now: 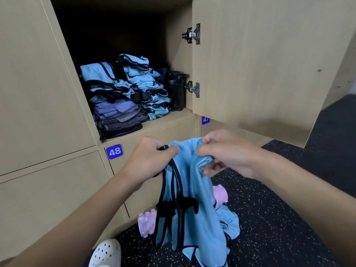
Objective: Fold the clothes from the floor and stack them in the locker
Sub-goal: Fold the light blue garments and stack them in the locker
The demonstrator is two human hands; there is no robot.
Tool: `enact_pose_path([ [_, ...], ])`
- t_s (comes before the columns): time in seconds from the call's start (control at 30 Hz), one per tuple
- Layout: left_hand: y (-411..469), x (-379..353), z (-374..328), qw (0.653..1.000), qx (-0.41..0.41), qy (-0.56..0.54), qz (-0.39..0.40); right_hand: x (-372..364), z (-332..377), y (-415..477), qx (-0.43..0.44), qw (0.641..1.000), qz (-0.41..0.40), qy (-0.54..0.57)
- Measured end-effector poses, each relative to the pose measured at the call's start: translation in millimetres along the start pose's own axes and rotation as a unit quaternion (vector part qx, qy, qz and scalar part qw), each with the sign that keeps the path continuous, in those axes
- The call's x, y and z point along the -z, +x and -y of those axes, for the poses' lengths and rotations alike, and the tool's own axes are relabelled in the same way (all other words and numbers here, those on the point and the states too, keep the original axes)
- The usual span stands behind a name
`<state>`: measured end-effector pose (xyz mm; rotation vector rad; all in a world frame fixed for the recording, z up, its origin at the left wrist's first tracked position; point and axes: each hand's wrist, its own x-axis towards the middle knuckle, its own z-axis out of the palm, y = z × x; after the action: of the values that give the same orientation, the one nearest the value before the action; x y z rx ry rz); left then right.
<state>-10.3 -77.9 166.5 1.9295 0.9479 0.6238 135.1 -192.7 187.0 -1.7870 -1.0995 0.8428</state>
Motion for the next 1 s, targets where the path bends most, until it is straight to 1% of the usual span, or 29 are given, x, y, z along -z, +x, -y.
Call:
enact_pose_path([
  [0.2,-7,0,-8,0.991,-0.023,-0.09,0.098,-12,5,2,0.017,0.987,0.073,0.144],
  [0.3,-8,7,-9,0.984,-0.027,-0.136,0.117,-3,6,-1,0.024,0.976,0.106,0.19],
  [0.33,-7,10,-9,0.981,-0.022,-0.156,0.114,-1,6,-1,0.033,0.978,0.095,0.181],
  [0.37,-6,12,-9,0.979,-0.018,-0.176,0.106,0,6,-1,0.046,0.984,0.064,0.158],
  [0.43,-4,18,-11,0.972,-0.011,-0.218,0.084,3,4,0,0.079,0.992,-0.036,0.092],
  [0.47,-3,22,-12,0.967,-0.01,-0.241,0.079,4,2,1,0.087,0.992,-0.065,0.07],
  [0.5,-2,25,-14,0.96,-0.012,-0.266,0.081,5,-2,2,0.086,0.992,-0.061,0.065],
  [0.53,-2,29,-16,0.953,-0.017,-0.291,0.087,4,-5,2,0.081,0.994,-0.023,0.077],
  [0.6,-3,35,-20,0.936,-0.028,-0.339,0.094,-3,-10,-1,0.063,0.99,0.077,0.098],
  [0.63,-3,37,-22,0.929,-0.027,-0.359,0.089,-8,-12,-1,0.064,0.987,0.104,0.1],
  [0.67,-2,38,-22,0.925,-0.018,-0.373,0.076,-13,-14,0,0.071,0.987,0.103,0.104],
  [0.73,4,36,-17,0.926,0.012,-0.376,0.031,-21,-13,2,0.089,0.987,0.046,0.124],
  [0.8,3,31,-13,0.928,0.062,-0.368,0.016,-24,-10,4,0.1,0.98,-0.021,0.17],
  [0.87,-4,23,-11,0.928,0.116,-0.349,0.063,-23,-7,5,0.118,0.965,-0.065,0.225],
  [0.9,-7,17,-10,0.929,0.128,-0.334,0.095,-21,-6,5,0.129,0.959,-0.087,0.237],
  [0.93,-10,10,-10,0.933,0.128,-0.316,0.119,-19,-6,6,0.139,0.956,-0.107,0.237],
  [0.97,-11,5,-10,0.937,0.121,-0.304,0.126,-16,-6,7,0.145,0.955,-0.122,0.228],
  [1.0,-12,1,-10,0.941,0.111,-0.299,0.116,-15,-7,7,0.147,0.957,-0.126,0.217],
])
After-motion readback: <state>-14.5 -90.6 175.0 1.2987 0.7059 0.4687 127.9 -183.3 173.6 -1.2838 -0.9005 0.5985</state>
